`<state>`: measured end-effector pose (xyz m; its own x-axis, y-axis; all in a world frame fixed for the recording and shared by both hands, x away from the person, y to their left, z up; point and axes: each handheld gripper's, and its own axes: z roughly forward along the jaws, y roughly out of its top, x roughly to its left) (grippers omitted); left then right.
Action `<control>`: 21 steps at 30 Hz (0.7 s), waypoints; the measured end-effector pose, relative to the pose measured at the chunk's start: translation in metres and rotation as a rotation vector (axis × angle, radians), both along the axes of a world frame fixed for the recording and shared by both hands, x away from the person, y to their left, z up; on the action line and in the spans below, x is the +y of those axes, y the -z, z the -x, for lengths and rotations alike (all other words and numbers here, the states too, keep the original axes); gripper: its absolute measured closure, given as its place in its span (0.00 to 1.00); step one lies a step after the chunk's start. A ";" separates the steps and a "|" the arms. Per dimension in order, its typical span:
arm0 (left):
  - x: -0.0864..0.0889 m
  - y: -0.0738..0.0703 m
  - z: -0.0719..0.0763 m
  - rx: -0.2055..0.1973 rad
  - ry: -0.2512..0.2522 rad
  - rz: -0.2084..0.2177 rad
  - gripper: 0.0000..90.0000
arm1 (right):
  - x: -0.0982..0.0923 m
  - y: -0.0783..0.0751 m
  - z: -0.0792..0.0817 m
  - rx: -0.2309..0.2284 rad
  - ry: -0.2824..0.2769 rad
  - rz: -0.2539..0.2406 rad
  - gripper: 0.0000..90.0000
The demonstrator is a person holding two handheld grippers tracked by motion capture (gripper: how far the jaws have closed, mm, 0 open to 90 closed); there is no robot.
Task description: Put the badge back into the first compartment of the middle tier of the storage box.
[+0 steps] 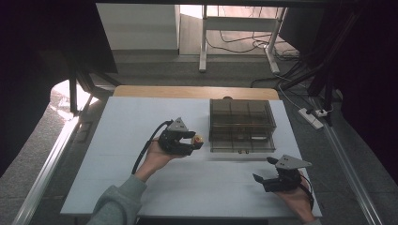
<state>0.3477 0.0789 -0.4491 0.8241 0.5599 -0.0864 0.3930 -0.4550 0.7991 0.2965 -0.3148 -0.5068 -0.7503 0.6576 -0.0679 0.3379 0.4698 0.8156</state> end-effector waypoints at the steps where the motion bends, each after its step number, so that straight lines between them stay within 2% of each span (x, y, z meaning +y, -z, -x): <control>1: -0.001 0.000 0.000 0.000 0.001 -0.001 0.52 | 0.000 0.000 0.000 0.001 -0.001 -0.001 0.14; 21: -0.024 0.002 -0.006 0.001 0.037 -0.005 0.52 | 0.000 0.000 0.000 -0.001 0.001 0.002 0.14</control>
<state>0.3542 0.0550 -0.4515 0.8440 0.5296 -0.0852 0.3771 -0.4728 0.7964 0.2965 -0.3150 -0.5069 -0.7497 0.6581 -0.0696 0.3379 0.4710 0.8148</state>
